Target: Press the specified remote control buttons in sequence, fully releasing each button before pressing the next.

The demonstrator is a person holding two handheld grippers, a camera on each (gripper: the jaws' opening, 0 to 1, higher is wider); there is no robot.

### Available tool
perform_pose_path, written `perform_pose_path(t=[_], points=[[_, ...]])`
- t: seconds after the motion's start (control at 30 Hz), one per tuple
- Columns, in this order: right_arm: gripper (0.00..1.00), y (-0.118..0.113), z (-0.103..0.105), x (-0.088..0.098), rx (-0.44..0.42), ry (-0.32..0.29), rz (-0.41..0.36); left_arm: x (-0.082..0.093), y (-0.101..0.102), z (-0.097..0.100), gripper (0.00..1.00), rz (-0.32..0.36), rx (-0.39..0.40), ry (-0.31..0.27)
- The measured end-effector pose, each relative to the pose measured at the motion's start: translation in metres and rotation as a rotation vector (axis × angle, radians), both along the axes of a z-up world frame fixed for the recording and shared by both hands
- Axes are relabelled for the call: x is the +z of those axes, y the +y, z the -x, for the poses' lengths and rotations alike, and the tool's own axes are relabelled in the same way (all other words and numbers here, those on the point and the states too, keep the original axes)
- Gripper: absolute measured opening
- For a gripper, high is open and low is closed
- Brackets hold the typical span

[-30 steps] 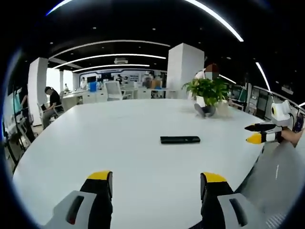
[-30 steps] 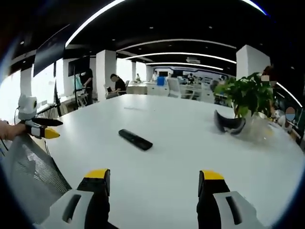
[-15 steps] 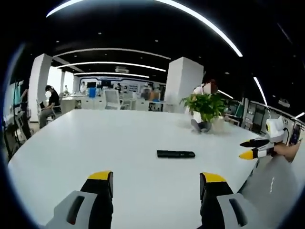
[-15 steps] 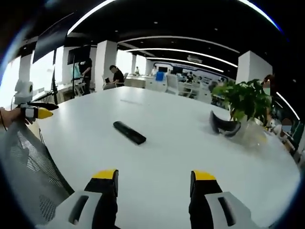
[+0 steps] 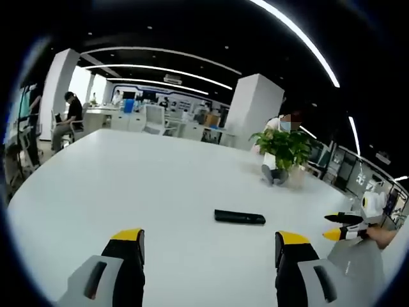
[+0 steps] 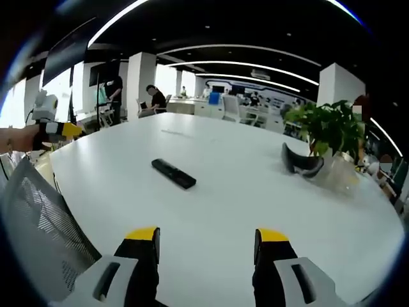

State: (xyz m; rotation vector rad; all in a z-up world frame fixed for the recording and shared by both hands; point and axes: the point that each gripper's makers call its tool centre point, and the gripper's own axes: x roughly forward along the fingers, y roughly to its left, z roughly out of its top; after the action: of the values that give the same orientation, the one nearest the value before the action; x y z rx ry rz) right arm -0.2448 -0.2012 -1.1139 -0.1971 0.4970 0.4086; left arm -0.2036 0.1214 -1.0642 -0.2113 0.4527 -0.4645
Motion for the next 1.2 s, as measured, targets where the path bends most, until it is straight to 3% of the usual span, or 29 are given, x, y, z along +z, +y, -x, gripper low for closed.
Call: perform_pose_path(t=[0.2,0.37,0.53,0.7,0.87,1.03,1.2], points=[[0.56,-0.007,-0.001,0.002,-0.055,-0.003,-0.050,-0.005,-0.037,-0.008,0.86,0.002,-0.098,0.024],[0.54,-0.010,-0.001,0.002,-0.066,-0.003,-0.040,-0.011,-0.065,-0.017,0.85,0.006,-0.177,0.054],[0.55,-0.012,-0.001,0.001,-0.076,0.000,-0.036,-0.014,-0.079,-0.034,0.87,0.047,-0.213,0.086],[0.55,-0.010,0.000,-0.002,-0.065,0.015,-0.023,-0.023,-0.087,-0.049,0.86,0.032,-0.236,0.108],[0.53,-0.007,0.001,-0.002,-0.046,0.016,-0.018,-0.032,-0.100,-0.054,0.85,0.119,-0.231,0.165],[0.53,-0.011,0.001,-0.003,-0.065,0.018,-0.019,-0.042,-0.104,-0.063,0.83,0.122,-0.231,0.190],[0.53,-0.011,0.001,-0.004,-0.065,0.024,-0.035,-0.044,-0.111,-0.070,0.76,0.178,-0.233,0.218]])
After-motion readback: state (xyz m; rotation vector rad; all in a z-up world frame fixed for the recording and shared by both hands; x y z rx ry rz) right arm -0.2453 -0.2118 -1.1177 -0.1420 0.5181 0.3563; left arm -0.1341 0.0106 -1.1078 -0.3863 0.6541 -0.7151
